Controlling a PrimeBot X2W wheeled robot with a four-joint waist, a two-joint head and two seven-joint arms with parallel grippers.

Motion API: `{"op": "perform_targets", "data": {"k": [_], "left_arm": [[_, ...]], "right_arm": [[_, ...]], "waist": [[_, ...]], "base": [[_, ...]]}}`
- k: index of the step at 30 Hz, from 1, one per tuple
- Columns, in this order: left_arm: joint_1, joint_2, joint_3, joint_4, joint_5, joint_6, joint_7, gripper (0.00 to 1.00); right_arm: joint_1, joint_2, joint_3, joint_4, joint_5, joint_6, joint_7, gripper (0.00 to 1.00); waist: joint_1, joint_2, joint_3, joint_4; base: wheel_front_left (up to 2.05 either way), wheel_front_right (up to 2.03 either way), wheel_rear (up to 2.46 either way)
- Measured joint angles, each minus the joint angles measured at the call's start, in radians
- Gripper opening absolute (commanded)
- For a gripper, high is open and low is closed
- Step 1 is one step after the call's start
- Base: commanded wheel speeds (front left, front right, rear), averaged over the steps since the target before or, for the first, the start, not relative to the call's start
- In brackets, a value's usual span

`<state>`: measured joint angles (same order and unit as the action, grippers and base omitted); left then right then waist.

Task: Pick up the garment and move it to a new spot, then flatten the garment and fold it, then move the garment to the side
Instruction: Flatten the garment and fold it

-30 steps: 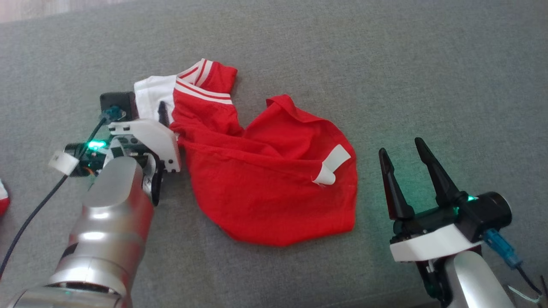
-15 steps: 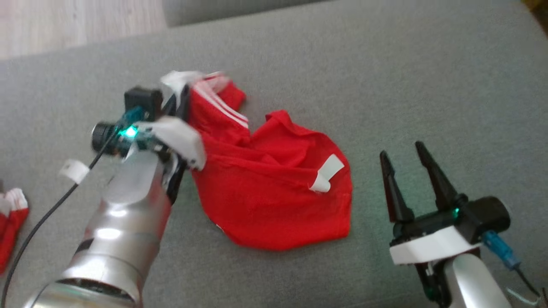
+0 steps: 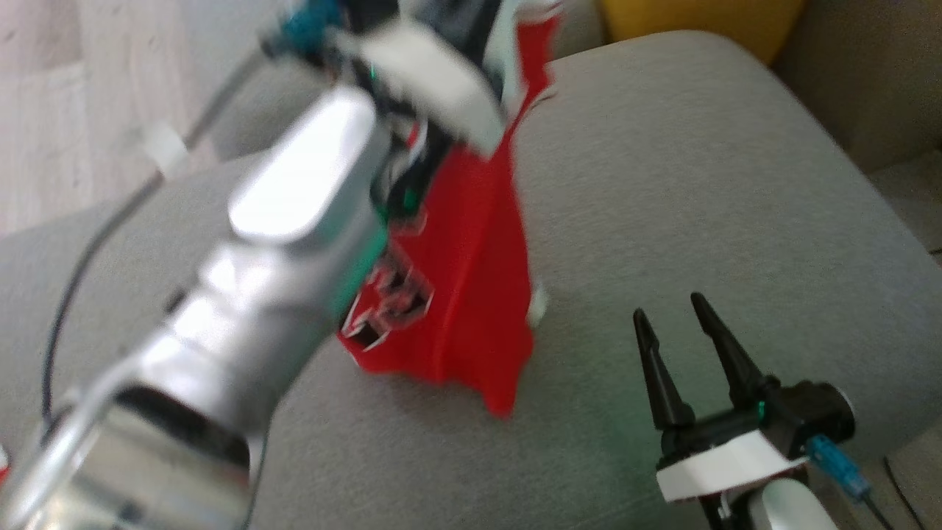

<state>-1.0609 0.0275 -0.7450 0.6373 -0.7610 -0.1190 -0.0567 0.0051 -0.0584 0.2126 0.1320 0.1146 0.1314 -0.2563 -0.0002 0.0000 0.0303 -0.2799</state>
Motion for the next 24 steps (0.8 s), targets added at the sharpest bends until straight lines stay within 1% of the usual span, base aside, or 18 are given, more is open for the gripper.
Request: {"op": "perform_targets", "data": {"k": [3, 6, 8, 11, 13, 17, 20, 24], "left_arm": [[-0.117, -0.003, -0.002, 0.003, -0.047, 0.033, -0.066, 0.00], [-0.228, -0.006, 0.001, 0.026, -0.085, 0.063, -0.135, 0.00], [-0.293, -0.010, 0.003, 0.053, -0.130, 0.079, -0.165, 0.00], [-0.265, -0.014, -0.003, 0.090, -0.159, 0.079, -0.175, 0.00], [-0.188, -0.012, -0.007, 0.126, -0.176, 0.079, -0.181, 0.00], [0.078, 0.005, -0.007, 0.187, -0.206, 0.086, -0.184, 0.00], [0.291, 0.061, 0.010, 0.194, -0.196, 0.114, -0.191, 0.00], [0.522, 0.154, 0.143, 0.084, -0.108, 0.167, -0.191, 0.00]], "right_arm": [[0.022, 0.002, 0.005, 0.000, 0.000, 0.000, 0.000, 1.00], [0.041, 0.002, 0.003, -0.001, 0.000, 0.000, 0.000, 1.00], [0.054, 0.002, -0.012, -0.002, 0.000, 0.000, 0.000, 1.00], [0.055, 0.003, -0.023, -0.005, 0.000, 0.000, 0.000, 1.00], [0.055, 0.003, -0.023, -0.007, 0.000, 0.000, 0.000, 1.00], [0.056, 0.005, -0.027, -0.010, 0.000, 0.000, 0.000, 1.00], [0.063, 0.007, -0.033, -0.019, 0.000, 0.000, 0.000, 1.00], [0.087, 0.010, -0.052, -0.023, -0.002, 0.000, 0.000, 1.00]], "waist": [[0.0000, 0.0000, -0.024, -0.036], [-0.0001, 0.0000, -0.043, -0.054], [-0.0001, 0.0000, -0.052, -0.041], [0.0001, 0.0000, -0.052, -0.009], [0.0002, 0.0000, -0.053, 0.017], [0.0002, 0.0000, -0.057, 0.072], [0.0002, 0.0000, -0.058, 0.113], [0.0002, 0.0000, -0.055, 0.161]], "base": [[0.00, 0.00, 0.00], [0.00, 0.00, 0.00], [0.00, 0.00, 0.00], [0.00, 0.00, 0.00], [0.00, 0.00, 0.00], [0.00, 0.00, 0.00], [0.00, 0.00, 0.00], [0.00, 0.00, 0.00]]}}
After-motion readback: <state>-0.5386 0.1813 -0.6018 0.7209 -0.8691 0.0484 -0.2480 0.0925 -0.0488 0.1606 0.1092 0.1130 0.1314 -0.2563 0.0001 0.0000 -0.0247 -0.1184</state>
